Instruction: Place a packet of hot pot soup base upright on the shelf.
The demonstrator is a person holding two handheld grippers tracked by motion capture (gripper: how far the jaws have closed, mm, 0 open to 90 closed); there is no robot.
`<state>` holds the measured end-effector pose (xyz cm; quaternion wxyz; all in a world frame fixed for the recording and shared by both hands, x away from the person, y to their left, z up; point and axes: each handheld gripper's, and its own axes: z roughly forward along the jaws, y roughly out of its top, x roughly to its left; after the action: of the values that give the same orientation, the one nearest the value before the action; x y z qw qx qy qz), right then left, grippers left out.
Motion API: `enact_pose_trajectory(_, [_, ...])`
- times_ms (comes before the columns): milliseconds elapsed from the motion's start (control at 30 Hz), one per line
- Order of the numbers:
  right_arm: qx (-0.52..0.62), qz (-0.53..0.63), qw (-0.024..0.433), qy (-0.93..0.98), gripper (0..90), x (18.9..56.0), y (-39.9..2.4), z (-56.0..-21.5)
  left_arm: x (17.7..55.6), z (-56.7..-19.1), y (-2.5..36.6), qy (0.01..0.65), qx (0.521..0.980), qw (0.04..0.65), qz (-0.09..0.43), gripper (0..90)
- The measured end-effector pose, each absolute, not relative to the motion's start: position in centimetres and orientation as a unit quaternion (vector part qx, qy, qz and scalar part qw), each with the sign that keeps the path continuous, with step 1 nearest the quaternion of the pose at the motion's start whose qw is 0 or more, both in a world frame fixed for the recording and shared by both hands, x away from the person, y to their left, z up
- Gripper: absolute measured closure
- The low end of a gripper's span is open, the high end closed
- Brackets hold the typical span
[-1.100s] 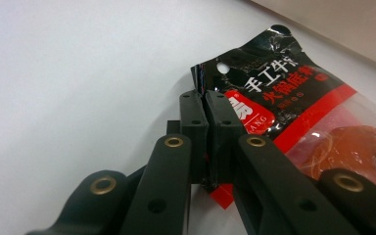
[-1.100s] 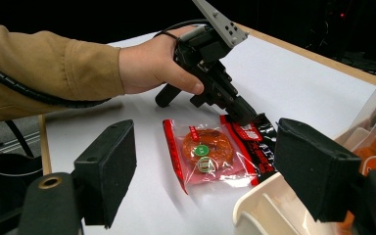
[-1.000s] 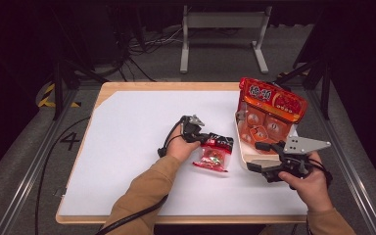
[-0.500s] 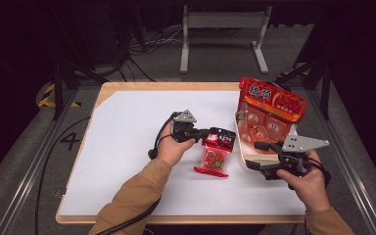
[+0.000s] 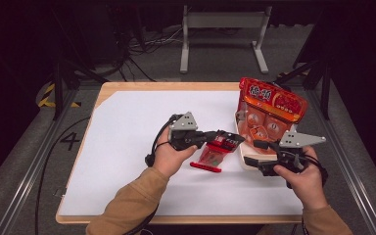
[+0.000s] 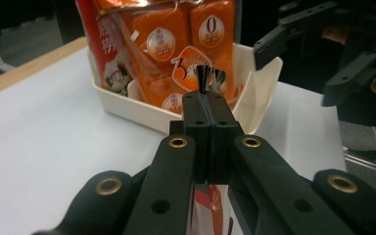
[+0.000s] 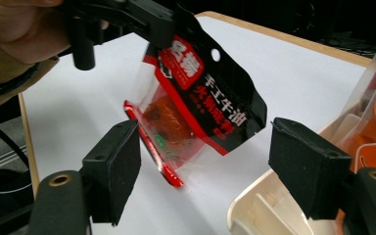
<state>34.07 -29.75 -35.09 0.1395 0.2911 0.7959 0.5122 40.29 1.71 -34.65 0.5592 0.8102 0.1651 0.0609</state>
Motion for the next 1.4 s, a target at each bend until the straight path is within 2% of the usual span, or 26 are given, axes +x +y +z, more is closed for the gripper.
enact_pose_trajectory(267, [0.309,0.512,0.151,0.787,28.0,34.7,-29.8,-34.6,38.8,-33.0,1.7,0.148,0.796,0.583,0.074,90.0])
enact_pose_trajectory(433, [0.309,0.511,0.154,0.787,33.9,34.8,-29.7,-34.2,38.6,-32.7,1.7,0.142,0.792,0.589,0.076,90.0])
enact_pose_trajectory(467, [0.308,0.509,0.154,0.789,38.2,34.9,-29.7,-34.0,38.5,-32.6,1.6,0.142,0.790,0.592,0.075,90.0])
enact_pose_trajectory(533, [0.306,0.509,0.153,0.790,39.8,34.9,-29.7,-33.9,38.4,-32.6,1.6,0.140,0.789,0.594,0.076,90.0])
enact_pose_trajectory(567, [0.301,0.511,0.148,0.792,45.8,35.0,-29.6,-33.8,38.4,-32.5,1.6,0.140,0.787,0.596,0.073,90.0])
enact_pose_trajectory(733, [0.289,0.514,0.137,0.796,52.2,35.3,-29.4,-33.6,38.3,-32.5,1.4,0.134,0.782,0.604,0.072,90.0])
enact_pose_trajectory(867, [0.279,0.512,0.131,0.802,67.4,35.6,-29.1,-33.5,38.0,-32.2,1.2,0.127,0.778,0.611,0.072,90.0])
enact_pose_trajectory(967, [0.272,0.505,0.140,0.807,79.1,35.5,-29.3,-33.1,38.0,-32.1,1.2,0.127,0.777,0.613,0.072,90.0])
enact_pose_trajectory(1000, [0.272,0.505,0.140,0.807,79.1,35.5,-29.3,-33.1,38.1,-32.1,1.3,0.127,0.775,0.614,0.073,90.0])
enact_pose_trajectory(1067, [0.264,0.505,0.158,0.807,86.7,35.3,-29.5,-32.8,38.2,-32.1,1.3,0.126,0.773,0.618,0.069,89.9])
enact_pose_trajectory(1167, [0.261,0.502,0.181,0.804,89.6,35.0,-29.7,-32.3,38.1,-32.1,1.1,0.121,0.773,0.619,0.072,89.6])
enact_pose_trajectory(1267, [0.258,0.496,0.213,0.802,90.0,34.6,-29.8,-31.7,37.9,-32.0,0.7,0.112,0.772,0.620,0.080,89.1])
enact_pose_trajectory(1400, [0.255,0.496,0.233,0.796,90.0,34.5,-30.1,-31.1,38.1,-31.8,0.4,0.106,0.772,0.622,0.081,88.1])
